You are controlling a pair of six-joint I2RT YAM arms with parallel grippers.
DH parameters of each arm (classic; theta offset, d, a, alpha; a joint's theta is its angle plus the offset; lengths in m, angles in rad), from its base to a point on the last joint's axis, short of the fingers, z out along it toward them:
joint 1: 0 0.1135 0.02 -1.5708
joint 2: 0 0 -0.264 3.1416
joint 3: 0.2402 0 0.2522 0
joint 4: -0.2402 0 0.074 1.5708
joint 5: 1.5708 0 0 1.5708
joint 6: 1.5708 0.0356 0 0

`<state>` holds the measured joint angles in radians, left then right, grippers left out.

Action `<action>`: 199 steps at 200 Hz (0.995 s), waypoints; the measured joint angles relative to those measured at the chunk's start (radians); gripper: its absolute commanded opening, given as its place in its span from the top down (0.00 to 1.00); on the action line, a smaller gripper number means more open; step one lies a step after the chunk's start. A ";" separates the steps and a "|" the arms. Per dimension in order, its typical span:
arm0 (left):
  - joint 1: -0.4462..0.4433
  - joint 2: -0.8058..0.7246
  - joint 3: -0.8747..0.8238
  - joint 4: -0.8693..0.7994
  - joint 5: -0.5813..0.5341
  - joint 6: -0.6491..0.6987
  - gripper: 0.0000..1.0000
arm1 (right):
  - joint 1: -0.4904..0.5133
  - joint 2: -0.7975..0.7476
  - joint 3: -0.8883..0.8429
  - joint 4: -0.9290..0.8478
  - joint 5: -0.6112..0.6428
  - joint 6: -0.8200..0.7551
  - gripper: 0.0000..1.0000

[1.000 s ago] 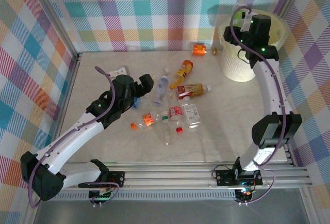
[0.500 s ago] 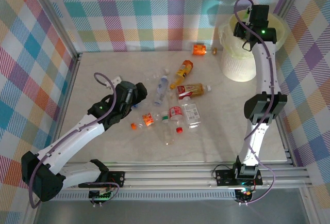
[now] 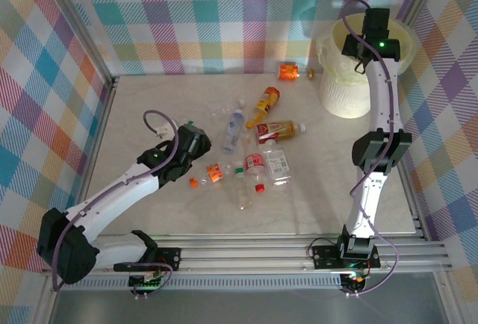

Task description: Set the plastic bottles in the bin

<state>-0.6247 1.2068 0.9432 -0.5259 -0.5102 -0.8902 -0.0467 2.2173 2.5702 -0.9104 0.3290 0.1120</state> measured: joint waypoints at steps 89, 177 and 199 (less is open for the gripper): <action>0.026 0.031 0.000 0.002 0.031 -0.015 0.00 | 0.000 -0.042 -0.034 0.004 -0.068 0.003 0.09; 0.048 0.031 -0.023 0.020 0.077 -0.038 0.00 | 0.054 -0.433 -0.443 0.145 -0.197 0.008 0.03; 0.052 0.033 -0.026 0.034 0.083 -0.045 0.00 | 0.113 -0.568 -0.663 0.236 -0.243 0.039 0.02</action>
<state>-0.5724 1.2400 0.9173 -0.4915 -0.4274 -0.9356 0.0658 1.6493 1.9072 -0.6743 0.0856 0.1509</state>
